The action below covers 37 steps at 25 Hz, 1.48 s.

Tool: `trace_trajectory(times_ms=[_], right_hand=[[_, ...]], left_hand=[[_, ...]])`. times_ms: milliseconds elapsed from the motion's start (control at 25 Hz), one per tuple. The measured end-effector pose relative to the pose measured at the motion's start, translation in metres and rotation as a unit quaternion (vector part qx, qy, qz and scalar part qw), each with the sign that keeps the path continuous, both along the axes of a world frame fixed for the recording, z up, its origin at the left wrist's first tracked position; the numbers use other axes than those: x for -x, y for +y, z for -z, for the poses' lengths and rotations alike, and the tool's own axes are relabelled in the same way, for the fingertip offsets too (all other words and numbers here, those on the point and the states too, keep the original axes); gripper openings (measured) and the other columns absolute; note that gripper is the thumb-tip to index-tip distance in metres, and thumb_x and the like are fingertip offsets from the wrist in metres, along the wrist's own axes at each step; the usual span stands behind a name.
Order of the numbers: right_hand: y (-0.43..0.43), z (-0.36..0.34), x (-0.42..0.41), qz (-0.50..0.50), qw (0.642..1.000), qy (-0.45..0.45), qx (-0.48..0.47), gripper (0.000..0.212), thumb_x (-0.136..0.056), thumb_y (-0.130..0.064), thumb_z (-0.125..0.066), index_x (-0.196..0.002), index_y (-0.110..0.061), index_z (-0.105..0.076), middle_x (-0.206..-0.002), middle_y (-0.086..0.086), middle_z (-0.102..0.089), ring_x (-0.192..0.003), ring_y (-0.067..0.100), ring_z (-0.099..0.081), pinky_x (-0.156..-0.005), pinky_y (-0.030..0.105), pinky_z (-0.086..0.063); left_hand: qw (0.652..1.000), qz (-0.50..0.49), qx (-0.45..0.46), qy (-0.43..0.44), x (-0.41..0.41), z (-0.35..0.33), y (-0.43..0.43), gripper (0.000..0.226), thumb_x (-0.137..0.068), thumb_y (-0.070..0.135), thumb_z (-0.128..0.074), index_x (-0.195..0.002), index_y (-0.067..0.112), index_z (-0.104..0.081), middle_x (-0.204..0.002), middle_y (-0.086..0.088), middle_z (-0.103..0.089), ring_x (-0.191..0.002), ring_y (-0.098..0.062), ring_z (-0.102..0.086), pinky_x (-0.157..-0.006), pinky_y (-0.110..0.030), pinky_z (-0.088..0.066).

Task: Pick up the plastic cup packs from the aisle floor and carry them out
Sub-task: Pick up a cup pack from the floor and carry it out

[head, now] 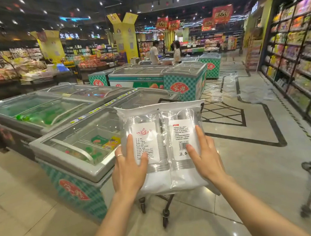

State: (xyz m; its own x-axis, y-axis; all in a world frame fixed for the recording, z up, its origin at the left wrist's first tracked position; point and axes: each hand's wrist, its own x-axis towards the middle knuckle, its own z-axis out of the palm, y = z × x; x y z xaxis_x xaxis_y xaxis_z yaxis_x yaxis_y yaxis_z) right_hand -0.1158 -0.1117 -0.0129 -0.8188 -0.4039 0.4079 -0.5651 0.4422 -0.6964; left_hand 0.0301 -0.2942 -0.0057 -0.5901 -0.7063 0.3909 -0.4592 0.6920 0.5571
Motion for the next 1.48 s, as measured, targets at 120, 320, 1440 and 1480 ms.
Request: trace_trajectory(times_ms=[120, 320, 1440, 1480], right_hand=[[-0.013, 0.009, 0.046, 0.003, 1.000, 0.002, -0.001, 0.069, -0.096, -0.054, -0.044, -0.152, -0.046, -0.006, -0.143, 0.003, -0.036, -0.123, 0.019, -0.046, -0.089, 0.028, -0.035], [-0.042, 0.030, 0.161, -0.013, 1.000, 0.005, -0.016, 0.068, -0.096, -0.056, -0.042, -0.152, -0.046, -0.004, -0.147, 0.006, -0.034, -0.123, 0.023, -0.048, -0.085, 0.031, -0.037], [-0.380, 0.176, 0.540, -0.277, 0.927, 0.036, -0.251, 0.072, -0.097, -0.052, -0.042, -0.156, -0.026, -0.010, -0.132, 0.010, -0.055, -0.117, 0.027, -0.049, -0.086, 0.038, -0.043], [-0.392, 0.189, 0.547, -0.286, 0.921, 0.022, -0.264, 0.072, -0.097, -0.052, -0.042, -0.156, -0.027, -0.009, -0.133, 0.011, -0.054, -0.118, 0.028, -0.048, -0.089, 0.039, -0.043]], left_hand=[[1.000, 0.001, 0.007, -0.020, 0.048, 0.009, -0.016, 0.072, -0.095, 0.056, -0.041, -0.153, 0.045, 0.001, -0.161, -0.016, -0.014, -0.136, -0.037, -0.040, -0.098, -0.043, -0.042], [0.999, -0.024, 0.006, -0.031, 0.151, 0.028, -0.035, 0.072, -0.096, 0.058, -0.038, -0.153, 0.045, 0.004, -0.161, -0.015, -0.012, -0.134, -0.036, -0.042, -0.094, -0.042, -0.045], [0.948, -0.267, -0.135, -0.109, 0.461, 0.222, -0.274, 0.074, -0.095, 0.061, -0.033, -0.155, 0.038, 0.004, -0.147, -0.014, -0.041, -0.128, -0.032, -0.037, -0.102, -0.042, -0.034], [0.945, -0.270, -0.154, -0.104, 0.464, 0.233, -0.280, 0.074, -0.095, 0.061, -0.033, -0.154, 0.039, 0.006, -0.146, -0.014, -0.041, -0.126, -0.031, -0.036, -0.103, -0.041, -0.033]])
